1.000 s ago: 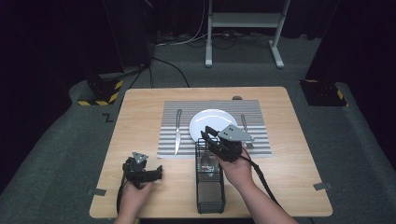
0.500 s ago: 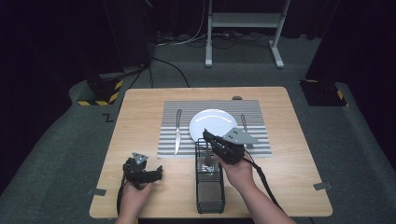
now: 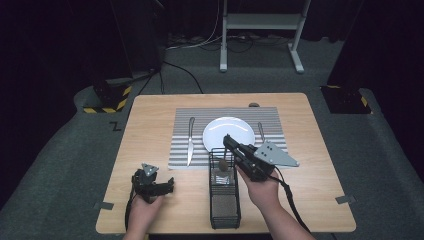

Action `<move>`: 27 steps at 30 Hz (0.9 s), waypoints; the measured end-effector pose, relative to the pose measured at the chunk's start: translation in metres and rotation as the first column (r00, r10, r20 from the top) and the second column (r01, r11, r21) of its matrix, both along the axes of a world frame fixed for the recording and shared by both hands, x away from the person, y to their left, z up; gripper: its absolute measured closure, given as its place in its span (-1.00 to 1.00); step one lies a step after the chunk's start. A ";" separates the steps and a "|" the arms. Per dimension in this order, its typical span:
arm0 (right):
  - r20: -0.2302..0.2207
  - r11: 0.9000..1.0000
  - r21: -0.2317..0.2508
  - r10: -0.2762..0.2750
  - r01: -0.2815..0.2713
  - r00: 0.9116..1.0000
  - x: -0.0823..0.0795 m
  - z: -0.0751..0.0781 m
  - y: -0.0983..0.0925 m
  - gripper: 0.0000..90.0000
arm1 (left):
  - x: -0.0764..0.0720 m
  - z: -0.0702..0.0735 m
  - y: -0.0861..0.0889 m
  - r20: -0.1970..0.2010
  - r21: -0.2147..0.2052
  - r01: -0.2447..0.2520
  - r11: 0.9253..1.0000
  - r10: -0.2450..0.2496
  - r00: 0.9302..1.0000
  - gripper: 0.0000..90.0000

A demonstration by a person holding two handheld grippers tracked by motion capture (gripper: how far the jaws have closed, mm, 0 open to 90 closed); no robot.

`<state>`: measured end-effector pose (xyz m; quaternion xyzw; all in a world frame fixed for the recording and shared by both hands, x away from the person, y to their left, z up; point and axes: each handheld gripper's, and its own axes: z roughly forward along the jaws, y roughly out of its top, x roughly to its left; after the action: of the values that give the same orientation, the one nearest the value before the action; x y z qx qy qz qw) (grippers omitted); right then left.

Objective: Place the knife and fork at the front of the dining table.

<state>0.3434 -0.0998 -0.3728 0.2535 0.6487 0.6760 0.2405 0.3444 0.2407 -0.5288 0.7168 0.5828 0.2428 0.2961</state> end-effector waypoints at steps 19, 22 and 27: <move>0.123 0.987 0.094 -0.143 0.132 0.982 -0.022 0.038 -0.057 0.96 | 0.000 0.000 0.000 0.000 0.000 0.003 1.000 -0.003 1.000 -0.92; 0.114 0.980 0.080 -0.192 0.183 0.975 -0.017 0.034 -0.078 0.96 | 0.000 0.000 0.000 0.000 0.000 0.002 1.000 -0.002 1.000 -0.91; 0.094 0.964 0.035 -0.264 0.262 0.960 -0.008 0.021 -0.107 0.96 | 0.000 0.000 -0.001 0.001 0.001 0.000 1.000 0.000 1.000 -0.91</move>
<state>0.3354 -0.2068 -0.3517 0.3068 0.5892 0.6568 0.3569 0.3440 0.2401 -0.5288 0.7168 0.5825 0.2433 0.2962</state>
